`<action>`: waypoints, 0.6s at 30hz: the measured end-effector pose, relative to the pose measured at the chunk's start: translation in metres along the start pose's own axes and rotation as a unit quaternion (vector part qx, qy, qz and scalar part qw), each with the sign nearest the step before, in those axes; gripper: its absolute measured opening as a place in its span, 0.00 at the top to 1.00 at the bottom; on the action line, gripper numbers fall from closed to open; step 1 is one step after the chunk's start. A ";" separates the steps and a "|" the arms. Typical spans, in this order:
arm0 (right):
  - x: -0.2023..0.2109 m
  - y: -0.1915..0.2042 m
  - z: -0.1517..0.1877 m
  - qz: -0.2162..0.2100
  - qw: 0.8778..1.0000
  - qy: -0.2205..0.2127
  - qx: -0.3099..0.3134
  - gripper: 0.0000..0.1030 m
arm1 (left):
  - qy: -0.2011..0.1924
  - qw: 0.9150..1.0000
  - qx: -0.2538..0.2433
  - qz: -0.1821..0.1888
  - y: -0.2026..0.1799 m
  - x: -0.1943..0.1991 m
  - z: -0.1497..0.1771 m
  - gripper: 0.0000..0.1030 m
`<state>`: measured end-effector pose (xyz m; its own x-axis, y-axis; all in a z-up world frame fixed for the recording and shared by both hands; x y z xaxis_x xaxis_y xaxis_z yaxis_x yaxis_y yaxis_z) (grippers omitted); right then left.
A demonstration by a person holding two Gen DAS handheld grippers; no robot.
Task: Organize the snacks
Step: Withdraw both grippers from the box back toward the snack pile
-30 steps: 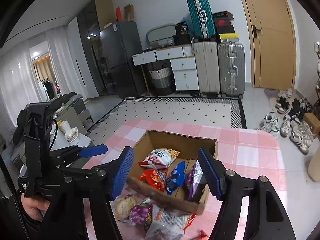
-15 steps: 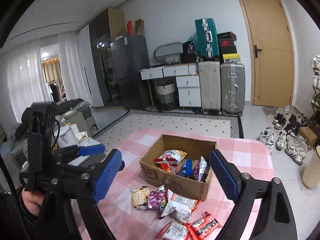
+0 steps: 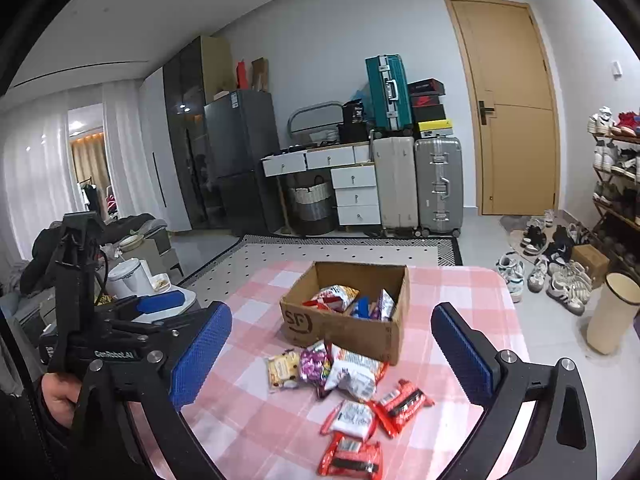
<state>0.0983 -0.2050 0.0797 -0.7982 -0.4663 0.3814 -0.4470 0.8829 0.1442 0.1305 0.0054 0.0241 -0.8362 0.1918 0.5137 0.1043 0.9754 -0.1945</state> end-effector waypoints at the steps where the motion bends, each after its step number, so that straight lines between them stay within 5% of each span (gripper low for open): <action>1: 0.003 0.000 0.004 0.006 1.000 0.001 -0.002 0.01 | -0.001 1.000 -0.005 -0.002 -0.002 0.003 0.004 0.01; 18: -0.003 0.001 0.090 0.024 0.997 0.057 -0.035 0.01 | 0.002 1.000 -0.014 0.023 -0.008 0.016 0.056 0.01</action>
<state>0.0642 -0.2081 -0.0033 -0.7651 -0.4170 0.4907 -0.3767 0.9078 0.1841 0.0864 -0.0059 -0.0131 -0.8279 0.2372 0.5083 0.1581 0.9681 -0.1942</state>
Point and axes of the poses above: each gripper's, at about its wrist camera, not at the fingertips, and x roughly against the way its jaws point, y to its left, z to its underside, the point moved 2 cm from there along -x, roughly the way its jaws point, and after that the axes turned 1 degree about x, right-handed, at the moved point
